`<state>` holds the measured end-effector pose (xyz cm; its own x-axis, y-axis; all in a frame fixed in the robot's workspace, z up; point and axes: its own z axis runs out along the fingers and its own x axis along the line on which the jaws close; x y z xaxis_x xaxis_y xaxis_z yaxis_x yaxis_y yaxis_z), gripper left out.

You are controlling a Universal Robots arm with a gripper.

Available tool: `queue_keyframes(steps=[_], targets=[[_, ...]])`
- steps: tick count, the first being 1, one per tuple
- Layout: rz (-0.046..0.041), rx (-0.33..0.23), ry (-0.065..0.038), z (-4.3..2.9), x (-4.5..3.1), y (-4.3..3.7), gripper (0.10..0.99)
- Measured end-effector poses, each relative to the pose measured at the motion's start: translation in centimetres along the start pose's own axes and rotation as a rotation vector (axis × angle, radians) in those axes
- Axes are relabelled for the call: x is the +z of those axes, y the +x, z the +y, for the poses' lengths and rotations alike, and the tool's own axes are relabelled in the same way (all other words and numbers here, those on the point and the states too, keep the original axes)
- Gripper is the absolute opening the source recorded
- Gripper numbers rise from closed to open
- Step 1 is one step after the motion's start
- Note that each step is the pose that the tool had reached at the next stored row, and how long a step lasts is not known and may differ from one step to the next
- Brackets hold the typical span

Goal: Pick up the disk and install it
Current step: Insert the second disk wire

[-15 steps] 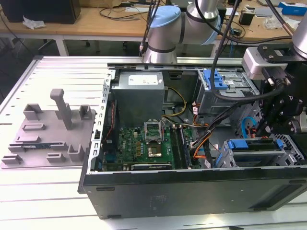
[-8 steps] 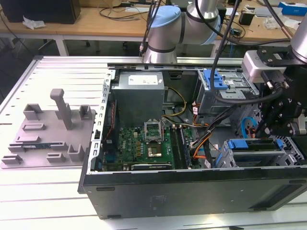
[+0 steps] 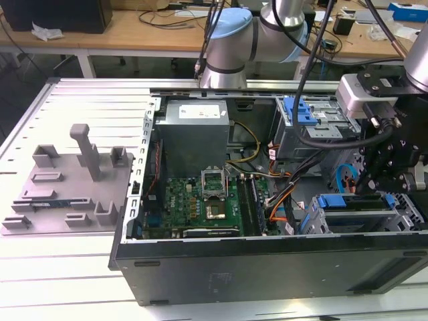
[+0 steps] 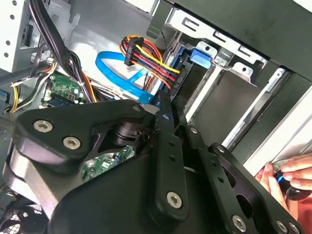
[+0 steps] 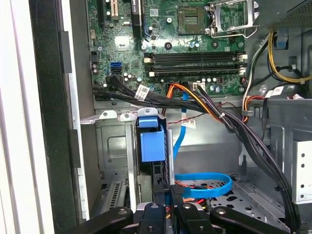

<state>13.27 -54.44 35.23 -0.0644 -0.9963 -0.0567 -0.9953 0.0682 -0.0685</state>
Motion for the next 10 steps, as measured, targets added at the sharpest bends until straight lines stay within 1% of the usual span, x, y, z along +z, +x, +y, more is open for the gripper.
queue_keyframes(steps=[10], targets=[[0.0003,0.000,0.000,-0.14,0.27,0.14,0.161]])
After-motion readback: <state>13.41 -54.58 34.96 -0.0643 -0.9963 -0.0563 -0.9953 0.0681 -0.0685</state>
